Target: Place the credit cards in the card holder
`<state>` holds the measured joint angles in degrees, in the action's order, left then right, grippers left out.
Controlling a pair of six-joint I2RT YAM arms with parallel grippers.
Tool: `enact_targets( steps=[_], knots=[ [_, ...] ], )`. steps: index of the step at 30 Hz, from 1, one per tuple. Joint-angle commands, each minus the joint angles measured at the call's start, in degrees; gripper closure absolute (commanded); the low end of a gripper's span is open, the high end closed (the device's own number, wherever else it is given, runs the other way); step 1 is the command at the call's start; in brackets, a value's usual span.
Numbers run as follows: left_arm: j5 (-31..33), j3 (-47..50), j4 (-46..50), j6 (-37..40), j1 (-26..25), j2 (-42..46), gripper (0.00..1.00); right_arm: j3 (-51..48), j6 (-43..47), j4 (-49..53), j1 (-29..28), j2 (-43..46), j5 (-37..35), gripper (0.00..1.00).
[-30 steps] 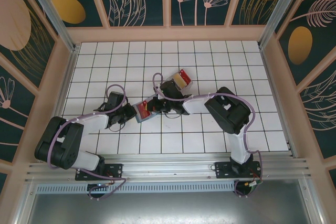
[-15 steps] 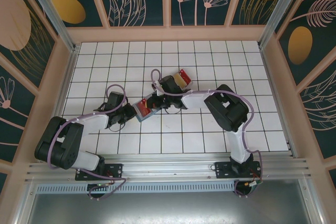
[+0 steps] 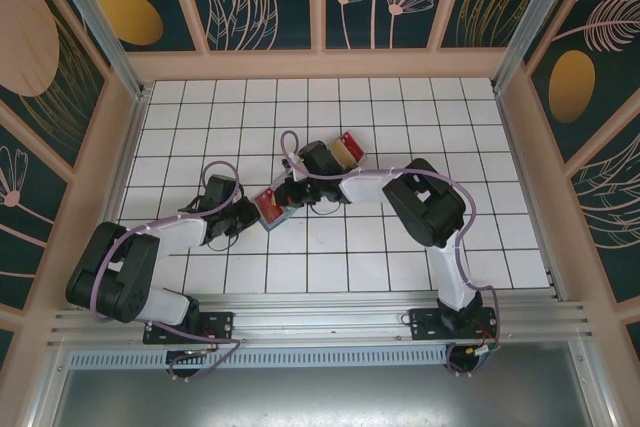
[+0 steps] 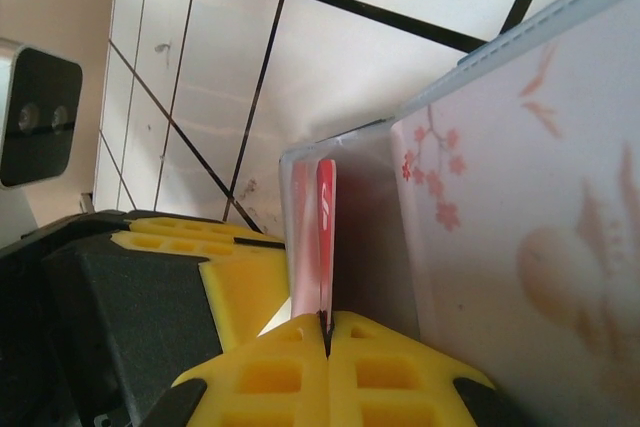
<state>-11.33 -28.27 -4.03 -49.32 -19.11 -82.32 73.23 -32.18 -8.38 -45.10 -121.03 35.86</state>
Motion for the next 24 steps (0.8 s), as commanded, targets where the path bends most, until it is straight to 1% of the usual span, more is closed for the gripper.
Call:
enact_targets(
  steps=[1, 6, 10, 11, 13, 15, 24],
  knots=[
    [0.2, -0.1, 3.0, 1.0, -0.2, -0.3, 0.85, 1.3, 4.2, 6.2, -0.4, -1.6, 1.1, 0.97],
    [3.2, -1.5, 6.0, 1.9, -0.2, 1.8, 0.86, 2.6, 5.5, 8.4, 0.2, -1.7, 1.6, 0.96],
    [7.5, -2.7, 9.1, 2.3, -0.1, 4.2, 0.89, 3.5, 5.9, 9.5, 0.1, -2.0, 1.8, 0.96],
    [8.6, -2.9, 9.7, 2.3, -0.1, 4.6, 0.90, 3.5, 6.0, 9.6, 0.1, -2.1, 1.8, 0.96],
    [10.3, -3.2, 10.2, 2.3, 0.0, 4.9, 0.95, 3.6, 6.2, 10.0, 0.1, -2.3, 1.8, 0.96],
    [10.6, -3.4, 9.8, 2.0, 0.2, 4.1, 1.00, 3.6, 6.3, 10.3, 0.1, -2.3, 1.7, 0.96],
    [7.9, -4.6, 5.4, 2.3, 0.2, -2.8, 1.00, 4.8, 7.5, 11.9, -0.6, -2.7, 2.4, 0.95]
  ],
)
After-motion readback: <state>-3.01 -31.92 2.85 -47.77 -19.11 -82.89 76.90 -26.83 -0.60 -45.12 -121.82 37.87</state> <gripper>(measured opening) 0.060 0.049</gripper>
